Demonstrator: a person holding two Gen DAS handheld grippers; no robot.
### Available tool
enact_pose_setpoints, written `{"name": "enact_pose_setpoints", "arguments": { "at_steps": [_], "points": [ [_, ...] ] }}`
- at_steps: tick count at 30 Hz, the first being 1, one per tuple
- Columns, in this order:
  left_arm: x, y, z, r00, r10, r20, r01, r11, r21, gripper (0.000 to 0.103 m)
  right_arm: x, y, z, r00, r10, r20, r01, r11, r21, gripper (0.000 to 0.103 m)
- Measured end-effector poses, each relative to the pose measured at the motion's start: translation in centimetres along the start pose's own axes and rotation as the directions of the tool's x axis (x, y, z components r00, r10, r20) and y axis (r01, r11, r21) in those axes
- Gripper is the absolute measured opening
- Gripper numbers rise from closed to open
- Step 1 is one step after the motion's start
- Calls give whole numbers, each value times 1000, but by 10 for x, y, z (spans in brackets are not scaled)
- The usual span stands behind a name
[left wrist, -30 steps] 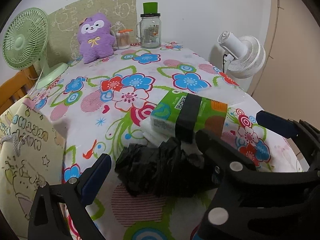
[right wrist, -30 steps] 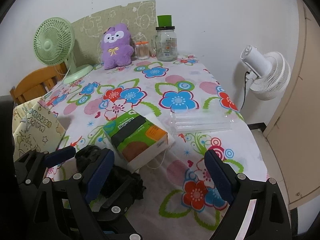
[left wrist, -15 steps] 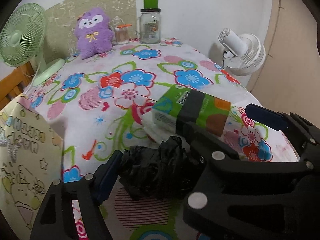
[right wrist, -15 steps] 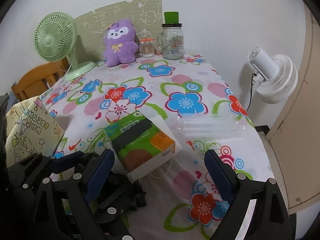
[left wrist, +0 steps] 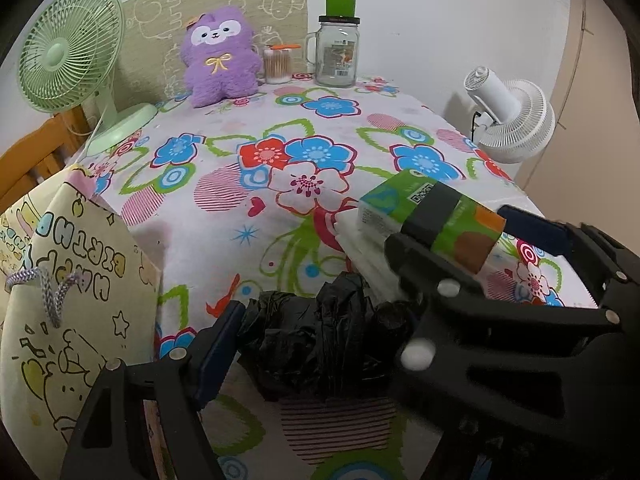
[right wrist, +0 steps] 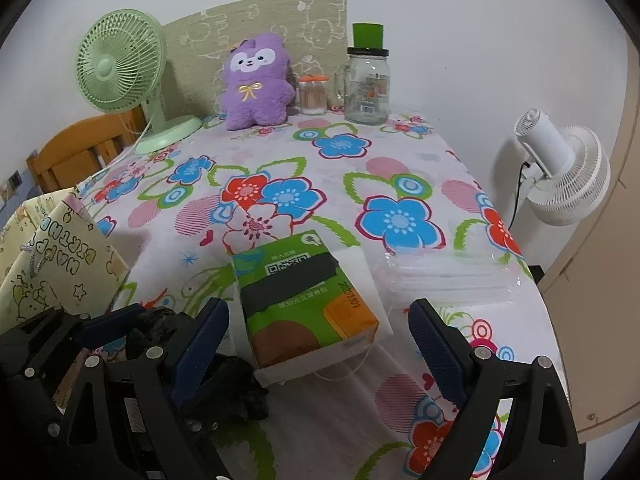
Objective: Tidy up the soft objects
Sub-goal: 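Grasp the black plastic bag with the left tool while the right tool grasps the green tissue pack, then lift the black bag with the left tool while the right tool carries the tissue pack toward the box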
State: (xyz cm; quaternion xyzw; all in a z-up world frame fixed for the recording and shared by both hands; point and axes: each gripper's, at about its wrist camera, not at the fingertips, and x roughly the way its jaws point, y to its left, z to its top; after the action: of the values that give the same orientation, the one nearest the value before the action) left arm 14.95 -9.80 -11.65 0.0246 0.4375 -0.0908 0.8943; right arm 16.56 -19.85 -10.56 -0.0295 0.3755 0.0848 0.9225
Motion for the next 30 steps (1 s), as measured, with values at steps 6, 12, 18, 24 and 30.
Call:
{"name": "enact_pose_setpoints", "arguments": {
  "at_steps": [6, 12, 18, 24, 30],
  "points": [
    [-1, -3, -1, 1000, 16, 8, -16, 1000, 16, 82, 1, 0, -2, 999, 19, -33, -18, 1000, 4, 61],
    [-5, -4, -4, 1000, 26, 13, -26, 999, 20, 81, -7, 1, -6, 1000, 12, -25, -12, 1000, 10, 60],
    [-14, -6, -9, 999, 28, 22, -28, 999, 27, 80, -18, 3, -11, 1000, 17, -21, -17, 1000, 20, 59],
    [-25, -9, -14, 999, 29, 38, -31, 999, 33, 80, -29, 5, -16, 1000, 15, -13, -14, 999, 30, 60],
    [-35, -11, -19, 998, 33, 54, -35, 999, 36, 79, -41, 7, -20, 1000, 11, 4, -11, 1000, 29, 60]
  ]
}}
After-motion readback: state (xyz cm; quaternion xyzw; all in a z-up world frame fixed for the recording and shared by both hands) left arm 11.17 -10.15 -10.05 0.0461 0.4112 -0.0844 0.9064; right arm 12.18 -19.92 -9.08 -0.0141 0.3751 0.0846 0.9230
